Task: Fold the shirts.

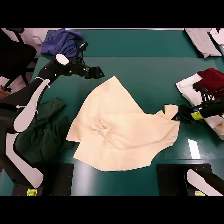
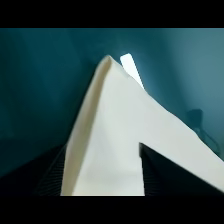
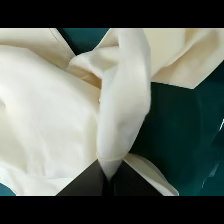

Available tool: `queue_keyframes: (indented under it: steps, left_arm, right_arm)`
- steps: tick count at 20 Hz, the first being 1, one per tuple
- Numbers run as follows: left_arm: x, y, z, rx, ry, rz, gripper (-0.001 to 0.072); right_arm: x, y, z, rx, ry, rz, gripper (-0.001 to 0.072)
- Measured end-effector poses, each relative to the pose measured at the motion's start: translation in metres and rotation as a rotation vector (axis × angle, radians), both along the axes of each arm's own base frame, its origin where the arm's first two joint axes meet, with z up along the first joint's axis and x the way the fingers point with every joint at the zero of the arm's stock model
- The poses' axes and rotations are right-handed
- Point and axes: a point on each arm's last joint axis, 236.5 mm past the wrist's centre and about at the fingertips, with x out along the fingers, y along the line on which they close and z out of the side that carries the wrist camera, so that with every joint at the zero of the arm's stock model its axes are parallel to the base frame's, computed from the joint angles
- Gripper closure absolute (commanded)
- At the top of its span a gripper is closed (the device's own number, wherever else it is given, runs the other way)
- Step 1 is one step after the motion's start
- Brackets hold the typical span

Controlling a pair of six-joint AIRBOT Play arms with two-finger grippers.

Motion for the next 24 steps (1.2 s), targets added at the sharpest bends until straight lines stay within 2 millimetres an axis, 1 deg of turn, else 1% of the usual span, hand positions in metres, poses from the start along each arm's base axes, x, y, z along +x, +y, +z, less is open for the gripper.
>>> queue_keyframes:
  steps: [3, 6, 9, 12, 13, 14, 15, 16, 17, 19, 20, 21, 22, 24]
  left_arm:
    - [0.009, 0.0, -0.02, 0.026, 0.001, -0.009, 0.0202]
    - [0.001, -0.012, -0.041, 0.029, 0.047, -0.067, 0.0204]
    - [-0.016, -0.037, -0.053, 0.029, 0.077, -0.147, 0.0204]
    - [-0.033, -0.062, -0.059, 0.036, 0.089, -0.213, 0.0206]
    - [-0.037, -0.069, -0.06, 0.044, 0.086, -0.23, 0.0247]
    - [-0.042, -0.074, -0.062, 0.053, 0.089, -0.247, 0.0377]
    - [-0.045, -0.078, -0.064, 0.06, 0.09, -0.26, 0.0567]
    - [-0.049, -0.079, -0.066, 0.067, 0.098, -0.275, 0.0674]
    - [-0.051, -0.081, -0.065, 0.072, 0.098, -0.286, 0.0682]
    - [-0.05, -0.085, -0.056, 0.069, 0.082, -0.299, 0.0683]
    - [-0.048, -0.086, -0.049, 0.07, 0.069, -0.307, 0.0683]
    - [-0.044, -0.086, -0.036, 0.061, 0.051, -0.309, 0.0683]
    - [-0.037, -0.083, -0.019, 0.05, 0.031, -0.299, 0.0683]
    - [-0.023, -0.069, 0.017, 0.04, 0.001, -0.27, 0.0683]
  right_arm:
    - [-0.006, -0.004, 0.007, -0.034, -0.011, -0.006, 0.0691]
    - [-0.01, -0.006, 0.014, -0.053, -0.026, -0.015, 0.0691]
    - [-0.012, -0.007, 0.015, -0.058, -0.022, -0.024, 0.0691]
    - [-0.013, -0.002, 0.013, -0.053, -0.007, -0.008, 0.0691]
    - [-0.013, 0.002, 0.012, -0.052, -0.002, 0.005, 0.0691]
    - [-0.014, 0.006, 0.011, -0.051, 0.001, 0.02, 0.0691]
    - [-0.014, 0.011, 0.011, -0.051, -0.001, 0.036, 0.0691]
    - [-0.014, 0.016, 0.011, -0.051, -0.006, 0.048, 0.069]
    - [-0.013, 0.019, 0.011, -0.053, -0.012, 0.057, 0.069]
    - [-0.011, 0.025, 0.011, -0.056, -0.023, 0.071, 0.0691]
    - [-0.011, 0.026, 0.011, -0.057, -0.026, 0.074, 0.0691]
    - [-0.01, 0.027, 0.011, -0.058, -0.029, 0.075, 0.069]
    - [-0.009, 0.027, 0.011, -0.058, -0.033, 0.073, 0.0691]
    - [-0.003, 0.022, 0.013, -0.061, -0.058, 0.044, 0.069]
